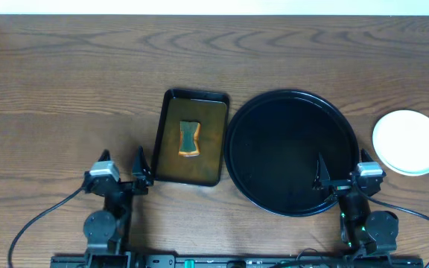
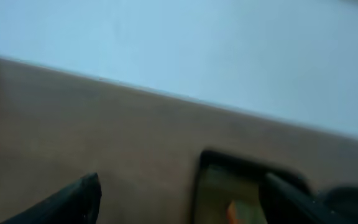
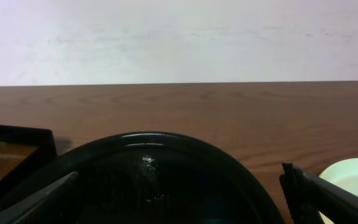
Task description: Clean dirty plates on tray and stack at the side
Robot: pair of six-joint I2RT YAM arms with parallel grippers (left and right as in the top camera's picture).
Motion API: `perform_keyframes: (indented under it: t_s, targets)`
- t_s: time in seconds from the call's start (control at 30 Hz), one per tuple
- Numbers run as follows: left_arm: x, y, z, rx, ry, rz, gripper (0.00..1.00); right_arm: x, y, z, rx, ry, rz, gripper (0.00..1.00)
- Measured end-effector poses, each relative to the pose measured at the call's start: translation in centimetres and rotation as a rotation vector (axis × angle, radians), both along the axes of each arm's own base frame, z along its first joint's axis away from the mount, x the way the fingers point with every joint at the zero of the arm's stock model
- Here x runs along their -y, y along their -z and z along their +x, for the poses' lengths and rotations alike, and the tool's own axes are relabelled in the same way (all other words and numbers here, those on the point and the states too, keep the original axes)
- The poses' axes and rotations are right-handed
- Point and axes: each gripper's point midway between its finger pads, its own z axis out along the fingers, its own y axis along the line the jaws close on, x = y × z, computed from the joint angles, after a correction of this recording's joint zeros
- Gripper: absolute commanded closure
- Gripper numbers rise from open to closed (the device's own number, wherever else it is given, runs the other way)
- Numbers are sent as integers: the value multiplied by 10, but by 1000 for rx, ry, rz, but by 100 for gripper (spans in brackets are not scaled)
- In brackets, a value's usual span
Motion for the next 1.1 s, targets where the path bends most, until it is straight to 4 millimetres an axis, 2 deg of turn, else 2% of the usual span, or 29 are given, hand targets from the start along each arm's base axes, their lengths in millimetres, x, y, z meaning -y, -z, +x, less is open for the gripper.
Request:
perform_keyframes:
  t_s: [0.07,1.1]
  targets:
    - [1,19,-1,-77,5,15,18,0,0,0,-1,0,0,1]
    - [1,17,-2,-79,5,16,18,1,0,0,0,3,0,1]
